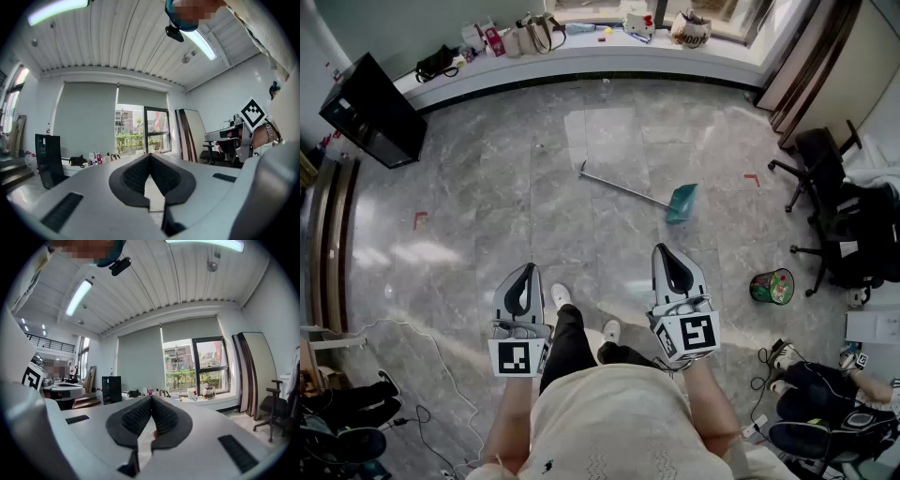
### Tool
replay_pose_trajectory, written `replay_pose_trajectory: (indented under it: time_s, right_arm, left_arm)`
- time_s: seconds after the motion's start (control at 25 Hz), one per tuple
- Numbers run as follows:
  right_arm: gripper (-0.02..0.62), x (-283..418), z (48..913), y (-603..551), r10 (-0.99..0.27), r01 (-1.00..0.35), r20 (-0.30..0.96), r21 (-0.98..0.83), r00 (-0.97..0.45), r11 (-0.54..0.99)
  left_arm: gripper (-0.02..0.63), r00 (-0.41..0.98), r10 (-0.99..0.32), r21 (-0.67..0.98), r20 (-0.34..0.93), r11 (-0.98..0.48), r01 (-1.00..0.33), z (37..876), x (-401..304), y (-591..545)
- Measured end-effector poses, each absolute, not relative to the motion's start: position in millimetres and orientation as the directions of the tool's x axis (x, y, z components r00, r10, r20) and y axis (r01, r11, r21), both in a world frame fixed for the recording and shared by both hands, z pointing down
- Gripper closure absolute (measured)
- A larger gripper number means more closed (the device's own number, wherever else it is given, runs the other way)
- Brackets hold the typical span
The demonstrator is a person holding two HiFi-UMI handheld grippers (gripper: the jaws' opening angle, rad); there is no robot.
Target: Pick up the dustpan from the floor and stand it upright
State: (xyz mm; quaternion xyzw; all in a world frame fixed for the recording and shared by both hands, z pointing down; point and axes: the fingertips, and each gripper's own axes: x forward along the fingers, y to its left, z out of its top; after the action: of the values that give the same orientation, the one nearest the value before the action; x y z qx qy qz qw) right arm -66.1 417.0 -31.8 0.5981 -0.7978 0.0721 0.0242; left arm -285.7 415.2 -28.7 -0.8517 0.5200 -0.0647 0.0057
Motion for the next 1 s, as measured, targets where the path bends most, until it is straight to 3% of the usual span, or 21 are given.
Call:
replay_pose_trajectory:
  time_s: [0.32, 0.64, 1.0]
  right_arm:
    - [0.578, -117, -25, 306, -0.945, -0.962, 0.187, -0.018, -0.27, 0.271]
    - [0.578, -159, -24, 208, -0.957, -0.977, 0.194, -0.018, -0.214, 0.214]
    - [0.578, -141, 18, 94, -0.923, -0.959, 0.259, -0.049, -0.283, 0.28]
  left_arm:
    - [0.595, 0.496, -0.868, -0.015, 0.025, -0.496, -0.868, -33, -316, 297]
    - [0.595, 0.576, -0.817, -0.011, 0.029, -0.577, -0.817, -31, -341, 187]
    - [0.595, 0.517, -0.853, -0.018, 0.069, -0.519, -0.854, -2, -319, 72]
